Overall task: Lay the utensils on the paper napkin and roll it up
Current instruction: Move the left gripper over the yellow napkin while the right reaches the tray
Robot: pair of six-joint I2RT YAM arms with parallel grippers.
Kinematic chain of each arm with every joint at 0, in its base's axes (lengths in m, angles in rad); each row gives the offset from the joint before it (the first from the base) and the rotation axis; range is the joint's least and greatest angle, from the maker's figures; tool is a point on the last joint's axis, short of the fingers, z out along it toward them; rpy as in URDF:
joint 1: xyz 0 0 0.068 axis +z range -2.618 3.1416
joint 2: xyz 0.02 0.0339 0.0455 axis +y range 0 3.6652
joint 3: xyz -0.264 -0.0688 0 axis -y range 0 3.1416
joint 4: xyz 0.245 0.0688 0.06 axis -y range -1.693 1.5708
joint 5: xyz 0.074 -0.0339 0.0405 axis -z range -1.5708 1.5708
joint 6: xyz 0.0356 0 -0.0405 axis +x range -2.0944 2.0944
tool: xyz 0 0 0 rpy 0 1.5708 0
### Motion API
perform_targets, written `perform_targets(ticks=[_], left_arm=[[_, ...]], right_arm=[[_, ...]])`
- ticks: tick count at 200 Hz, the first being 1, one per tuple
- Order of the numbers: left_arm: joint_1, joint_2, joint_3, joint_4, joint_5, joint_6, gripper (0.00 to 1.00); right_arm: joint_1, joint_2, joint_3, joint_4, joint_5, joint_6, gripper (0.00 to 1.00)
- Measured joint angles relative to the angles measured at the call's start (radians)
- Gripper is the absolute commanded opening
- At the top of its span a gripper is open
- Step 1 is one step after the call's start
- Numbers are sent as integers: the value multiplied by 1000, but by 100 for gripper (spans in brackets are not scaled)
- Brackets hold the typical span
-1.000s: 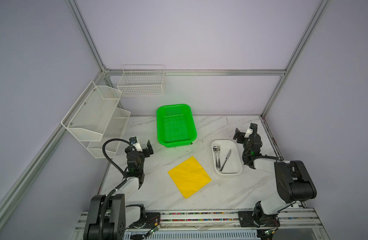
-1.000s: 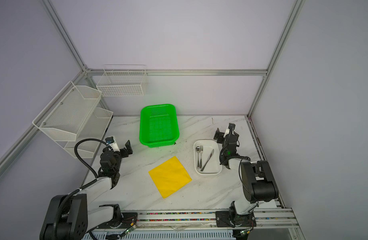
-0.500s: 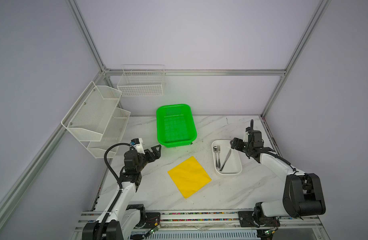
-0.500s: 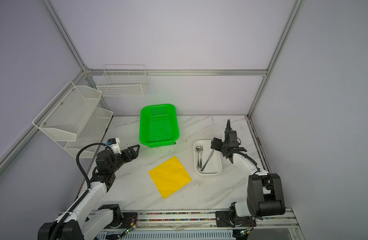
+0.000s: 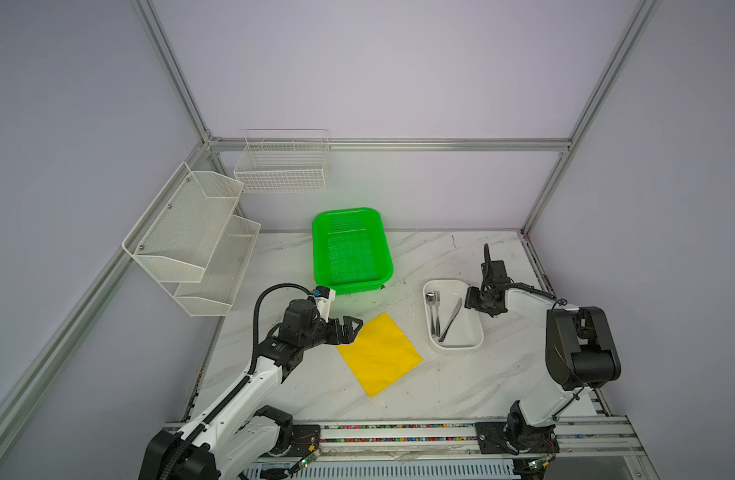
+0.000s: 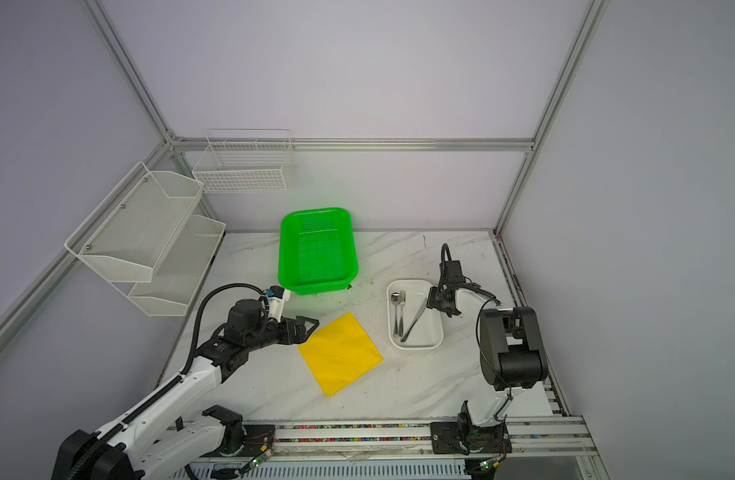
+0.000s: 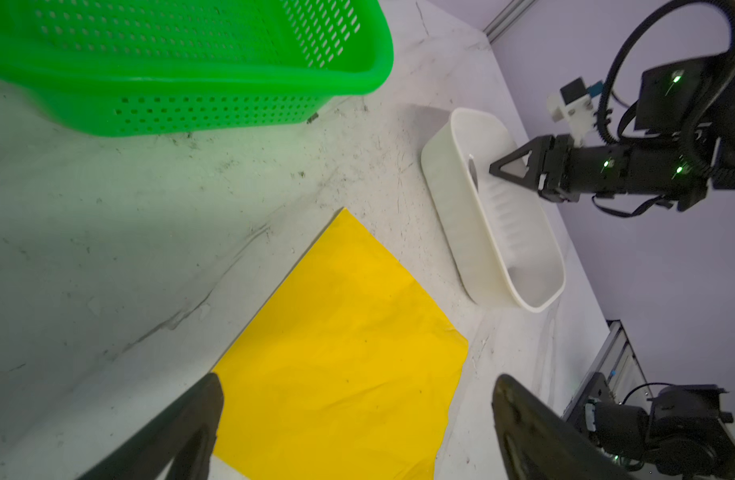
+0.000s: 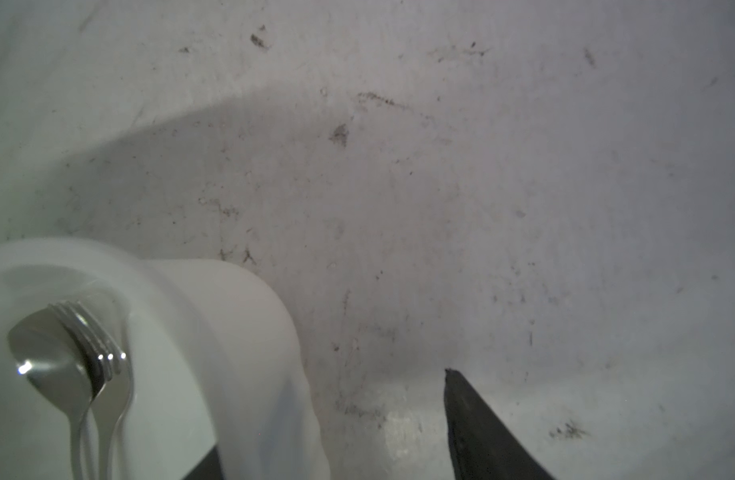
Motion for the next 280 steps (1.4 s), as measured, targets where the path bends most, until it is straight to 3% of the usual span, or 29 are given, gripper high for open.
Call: perform_targets(ticks=[79, 134, 160, 192, 225, 280], left_arm=[[-208, 212, 119, -93, -109, 78, 100], [-323, 408, 242, -103, -145, 83, 100], [-369, 532, 302, -111, -162, 55, 100], [-393, 638, 357, -128, -173, 13, 99], [-405, 708, 429, -122, -177, -22, 98], [-414, 796, 527, -103, -201, -105, 98]], right_arm=[[1, 261, 306, 22, 173, -129, 59], [0, 316, 425, 8, 182, -184, 62], [0, 193, 369, 0, 137, -159, 61], [0, -56, 241, 3, -85, -73, 53], [3, -116, 151, -37, -250, -5, 51], [4, -127, -7, -172, -163, 75, 48]])
